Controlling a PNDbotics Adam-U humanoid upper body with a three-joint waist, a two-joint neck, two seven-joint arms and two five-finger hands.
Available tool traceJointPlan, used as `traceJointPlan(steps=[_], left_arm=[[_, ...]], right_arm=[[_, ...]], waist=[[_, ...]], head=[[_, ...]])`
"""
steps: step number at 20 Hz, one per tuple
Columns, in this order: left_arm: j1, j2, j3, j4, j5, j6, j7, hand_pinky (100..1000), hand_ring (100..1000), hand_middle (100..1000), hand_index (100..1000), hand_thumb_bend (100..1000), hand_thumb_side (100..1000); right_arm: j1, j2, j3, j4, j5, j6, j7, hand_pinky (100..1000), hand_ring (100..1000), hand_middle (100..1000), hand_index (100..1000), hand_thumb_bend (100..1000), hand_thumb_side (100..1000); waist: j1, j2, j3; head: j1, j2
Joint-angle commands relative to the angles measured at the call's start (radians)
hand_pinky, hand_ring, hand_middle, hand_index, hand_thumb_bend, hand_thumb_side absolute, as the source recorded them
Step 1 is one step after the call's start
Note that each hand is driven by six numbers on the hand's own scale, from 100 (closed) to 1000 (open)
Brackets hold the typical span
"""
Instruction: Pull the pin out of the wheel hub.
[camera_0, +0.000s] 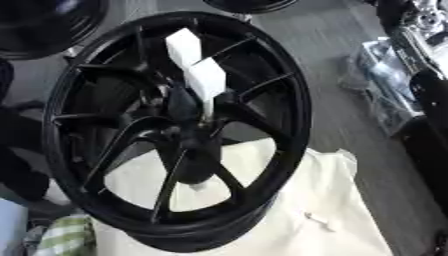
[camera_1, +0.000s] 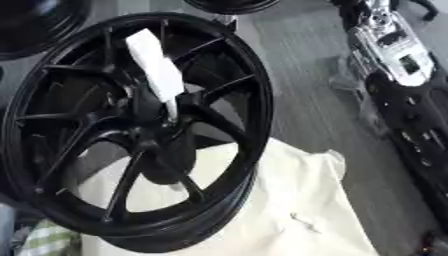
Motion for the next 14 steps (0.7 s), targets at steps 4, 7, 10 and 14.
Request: traceJointPlan(steps=[4, 7, 10, 14], left_arm=[[-0.042, -0.093, -0.004, 0.005, -0.020, -0.008, 0.062, 768, 723, 775, 808, 141, 834], [-0.051, -0.124, -0.003, 0.011, -0.060, -0.015, 0.087, 770, 734, 784, 816, 149, 836], [-0.057, -0.150, -0.003, 0.018, -0.074, -0.023, 0.109, 767, 721, 774, 809, 150, 838], [-0.058, -0.169, -0.001, 0.022, -0.084, -0.024, 0.121, 765, 715, 769, 806, 147, 836]], right_arm=[[-0.015, 0.000, -0.013, -0.034, 0.012, -0.004, -0.003, 731, 640, 678, 770, 477, 427], [-0.013, 0.006, -0.016, -0.038, 0.015, -0.006, -0.005, 731, 641, 678, 770, 478, 426], [-0.011, 0.011, -0.017, -0.044, 0.021, -0.009, -0.006, 732, 643, 679, 769, 477, 425], [-0.007, 0.012, -0.017, -0.048, 0.030, -0.009, -0.005, 732, 642, 678, 769, 479, 422]], waist=[[-0.003, -0.013, -0.002], [-0.004, -0.012, -0.002], [-0.004, -0.010, -0.003], [-0.004, -0.008, -0.003]], head=[[0.022, -0.002], [0.028, -0.002], [0.033, -0.002], [0.041, -0.002]])
